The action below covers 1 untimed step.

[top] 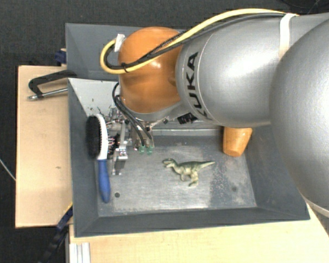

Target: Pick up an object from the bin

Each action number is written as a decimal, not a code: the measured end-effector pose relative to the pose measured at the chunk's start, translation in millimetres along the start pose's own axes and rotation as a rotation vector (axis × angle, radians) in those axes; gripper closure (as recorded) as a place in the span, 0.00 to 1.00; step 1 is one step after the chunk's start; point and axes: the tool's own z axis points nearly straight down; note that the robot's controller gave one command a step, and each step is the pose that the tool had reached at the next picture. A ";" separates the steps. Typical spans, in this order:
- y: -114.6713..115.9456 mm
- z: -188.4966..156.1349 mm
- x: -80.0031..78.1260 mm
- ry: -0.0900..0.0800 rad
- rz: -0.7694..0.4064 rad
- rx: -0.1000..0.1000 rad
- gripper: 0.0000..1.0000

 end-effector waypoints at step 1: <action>-16.0 132.2 15.7 -0.005 -0.296 0.000 0.00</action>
Offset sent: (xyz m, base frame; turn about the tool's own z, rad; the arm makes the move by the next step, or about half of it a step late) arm -0.0172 -0.0170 -0.1337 -0.2960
